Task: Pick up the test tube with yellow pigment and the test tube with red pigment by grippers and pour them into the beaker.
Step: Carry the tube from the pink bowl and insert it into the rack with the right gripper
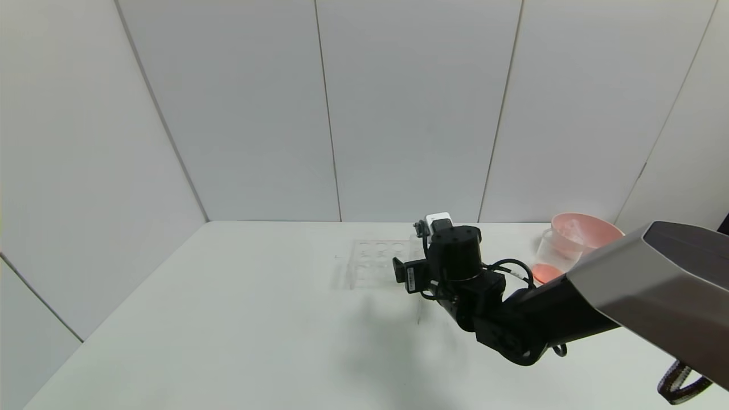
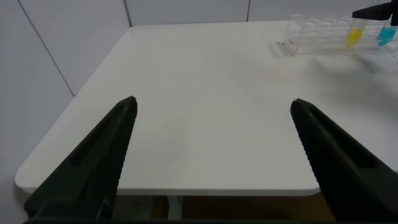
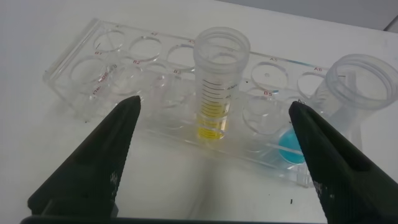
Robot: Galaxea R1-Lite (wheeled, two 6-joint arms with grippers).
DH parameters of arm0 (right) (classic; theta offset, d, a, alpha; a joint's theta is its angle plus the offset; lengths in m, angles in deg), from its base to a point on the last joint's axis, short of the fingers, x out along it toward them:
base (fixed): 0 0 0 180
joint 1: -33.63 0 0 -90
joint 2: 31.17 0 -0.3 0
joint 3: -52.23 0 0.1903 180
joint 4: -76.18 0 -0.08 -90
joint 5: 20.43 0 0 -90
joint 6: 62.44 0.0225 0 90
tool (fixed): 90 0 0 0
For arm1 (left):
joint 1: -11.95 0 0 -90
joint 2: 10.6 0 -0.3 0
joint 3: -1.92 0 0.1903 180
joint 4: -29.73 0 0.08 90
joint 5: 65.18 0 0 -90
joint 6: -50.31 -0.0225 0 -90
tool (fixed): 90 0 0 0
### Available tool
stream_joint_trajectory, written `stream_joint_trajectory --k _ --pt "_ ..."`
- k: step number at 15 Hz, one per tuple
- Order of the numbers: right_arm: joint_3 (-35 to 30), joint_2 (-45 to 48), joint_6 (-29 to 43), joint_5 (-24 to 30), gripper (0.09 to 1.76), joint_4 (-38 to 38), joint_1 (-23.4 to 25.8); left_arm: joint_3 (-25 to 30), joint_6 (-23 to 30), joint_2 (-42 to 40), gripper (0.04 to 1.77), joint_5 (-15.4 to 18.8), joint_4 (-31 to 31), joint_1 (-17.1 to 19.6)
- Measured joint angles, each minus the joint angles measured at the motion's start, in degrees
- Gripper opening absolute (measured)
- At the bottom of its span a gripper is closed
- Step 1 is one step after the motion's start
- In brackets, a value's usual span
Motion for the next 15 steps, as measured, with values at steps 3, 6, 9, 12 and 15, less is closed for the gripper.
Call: stream_joint_trajectory --k 3,6,9,12,15 --pt "1.63 -1.23 -0.06 -0.04 1.71 0.18 0.41 0.00 0.02 0.00 1.76 -0.02 0.00 0.00" --pt "3.01 -2.28 -0.09 -0.11 1.71 -0.04 0.46 0.00 0.02 0.00 1.76 0.00 0.00 0.00" --pt "3.64 -3.08 0.02 -0.22 1.71 -0.37 0.49 0.00 0.00 0.00 1.76 0.00 0.00 0.00" --pt "3.72 -3.66 0.02 -0.30 1.71 -1.62 0.51 0.00 0.00 0.00 1.76 -0.02 0.00 0.00" --pt "3.58 -3.91 -0.04 -0.46 1.71 -2.36 0.46 0.00 0.00 0.00 1.76 0.00 0.00 0.00"
